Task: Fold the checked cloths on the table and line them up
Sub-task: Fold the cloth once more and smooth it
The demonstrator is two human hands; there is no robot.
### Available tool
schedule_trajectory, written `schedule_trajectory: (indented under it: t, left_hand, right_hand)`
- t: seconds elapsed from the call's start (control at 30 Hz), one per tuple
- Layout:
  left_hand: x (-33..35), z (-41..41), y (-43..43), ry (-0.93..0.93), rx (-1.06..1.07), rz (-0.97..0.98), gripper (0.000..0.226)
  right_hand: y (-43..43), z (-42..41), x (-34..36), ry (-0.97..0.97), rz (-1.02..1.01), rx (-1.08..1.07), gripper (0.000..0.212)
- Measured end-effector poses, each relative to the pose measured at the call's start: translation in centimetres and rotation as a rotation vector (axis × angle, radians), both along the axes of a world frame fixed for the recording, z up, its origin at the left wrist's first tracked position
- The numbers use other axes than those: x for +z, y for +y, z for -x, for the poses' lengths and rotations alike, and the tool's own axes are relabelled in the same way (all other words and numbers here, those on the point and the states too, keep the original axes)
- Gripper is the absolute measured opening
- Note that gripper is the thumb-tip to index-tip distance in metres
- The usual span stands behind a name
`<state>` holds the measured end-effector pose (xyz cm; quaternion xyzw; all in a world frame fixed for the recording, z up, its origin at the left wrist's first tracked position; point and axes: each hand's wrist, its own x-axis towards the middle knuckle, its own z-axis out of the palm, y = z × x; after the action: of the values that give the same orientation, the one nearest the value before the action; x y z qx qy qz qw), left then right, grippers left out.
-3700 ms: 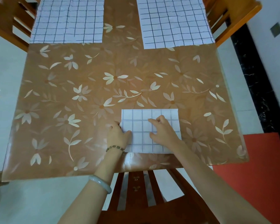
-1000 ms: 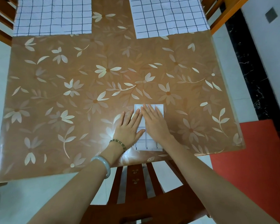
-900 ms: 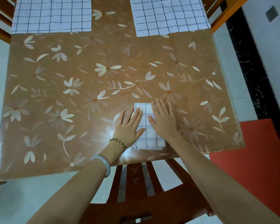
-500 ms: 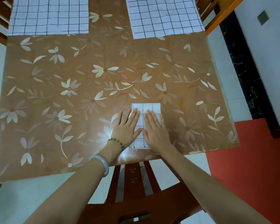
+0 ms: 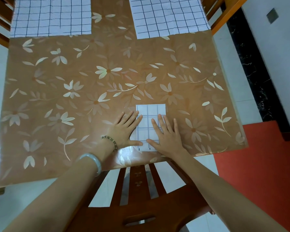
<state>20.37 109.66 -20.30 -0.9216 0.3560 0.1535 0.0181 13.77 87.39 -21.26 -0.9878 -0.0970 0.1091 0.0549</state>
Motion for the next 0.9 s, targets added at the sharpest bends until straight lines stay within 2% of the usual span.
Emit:
schedule_trajectory:
  t: [0.2, 0.27, 0.33, 0.4, 0.47, 0.53, 0.6, 0.8, 0.9]
  left_hand:
    - [0.7, -0.4, 0.1, 0.056, -0.005, -0.077, 0.128]
    - [1.2, -0.2, -0.2, 0.082, 0.013, -0.055, 0.129]
    - [2.3, 0.6, -0.7, 0.157, 0.170, 0.124, 0.116]
    - [3.4, 1.9, -1.7, 0.168, 0.434, 0.391, 0.090]
    - [4.2, 3.3, -2.9, 0.148, 0.702, 0.536, 0.069]
    - [4.4, 4.3, -4.2, 0.206, 0.891, 0.582, 0.057]
    - [4.3, 4.7, -5.7, 0.237, 0.994, 0.551, 0.050]
    - [4.2, 3.1, -9.5, 0.376, 1.212, 0.548, 0.051]
    - [4.2, 2.3, -9.7, 0.510, 1.277, 0.725, 0.041]
  right_hand:
    - [-3.5, 0.3, 0.6, 0.034, 0.045, 0.042, 0.079]
    - [-3.7, 0.1, 1.2, 0.022, -0.005, 0.038, 0.075]
    - [-3.1, -0.9, 2.4, -0.052, -0.094, -0.027, 0.061]
    - [-2.4, -2.5, 3.6, -0.173, -0.187, -0.096, 0.046]
    - [-1.7, -4.0, 4.3, -0.212, -0.249, -0.094, 0.039]
    - [-1.1, -5.0, 4.3, -0.166, -0.248, -0.067, 0.036]
    - [-0.8, -5.3, 3.8, -0.055, -0.234, -0.083, 0.040]
    - [-0.6, -5.1, 2.7, 0.004, -0.282, -0.154, 0.043]
    - [-0.7, -5.4, 3.2, 0.074, -0.306, -0.189, 0.047]
